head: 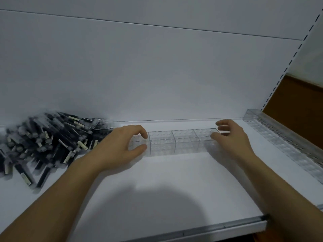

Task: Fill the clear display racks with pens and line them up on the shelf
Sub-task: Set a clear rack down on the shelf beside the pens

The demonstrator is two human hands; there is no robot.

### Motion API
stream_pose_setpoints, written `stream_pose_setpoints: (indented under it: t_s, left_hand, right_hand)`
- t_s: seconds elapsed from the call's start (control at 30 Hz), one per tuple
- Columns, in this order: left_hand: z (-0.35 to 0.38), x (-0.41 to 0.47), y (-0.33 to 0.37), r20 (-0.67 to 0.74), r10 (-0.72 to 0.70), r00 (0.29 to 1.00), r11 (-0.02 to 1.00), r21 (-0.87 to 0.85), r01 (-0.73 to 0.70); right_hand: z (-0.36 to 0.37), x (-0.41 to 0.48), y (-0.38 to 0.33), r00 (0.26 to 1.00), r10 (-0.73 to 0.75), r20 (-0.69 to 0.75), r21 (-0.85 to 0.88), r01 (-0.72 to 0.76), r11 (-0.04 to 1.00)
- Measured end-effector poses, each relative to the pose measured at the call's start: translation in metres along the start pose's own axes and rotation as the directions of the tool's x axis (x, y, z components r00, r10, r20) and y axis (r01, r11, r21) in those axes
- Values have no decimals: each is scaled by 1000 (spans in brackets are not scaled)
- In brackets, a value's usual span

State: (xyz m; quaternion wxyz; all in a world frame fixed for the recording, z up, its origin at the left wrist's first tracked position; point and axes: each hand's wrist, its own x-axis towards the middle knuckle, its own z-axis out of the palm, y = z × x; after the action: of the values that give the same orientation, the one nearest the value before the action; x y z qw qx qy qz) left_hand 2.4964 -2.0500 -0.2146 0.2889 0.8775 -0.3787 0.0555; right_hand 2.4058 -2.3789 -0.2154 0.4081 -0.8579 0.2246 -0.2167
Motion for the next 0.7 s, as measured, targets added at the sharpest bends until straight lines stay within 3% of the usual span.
stream_pose_setpoints:
  t_s: [0.1,0.17,0.27,0.4,0.57,0.7]
  left_hand:
    - [1,1,-3,13,-50,999,999,-4,50]
    - [0,0,-5,17,-105,994,994,-17,105]
    - [6,-1,-10,24,-155,988,988,9,154]
    - [9,0,-14,-18,-164,986,986,10,164]
    - [6,5,-5,-124,-51,991,997,54,58]
    - [10,10,-4,-156,68,985,989,138,-47]
  right_hand:
    - [-1,21,-23,960,-253,123,-205,274,940]
    - [12,29,-40,858,-403,319,-343,501,794]
    - [39,22,-50,760,-349,549,-369,595,714]
    - [58,13,-36,802,-395,448,-422,579,697]
    - [53,15,-33,745,-555,371,-303,662,686]
    - [42,14,-30,738,-571,360,-251,666,703]
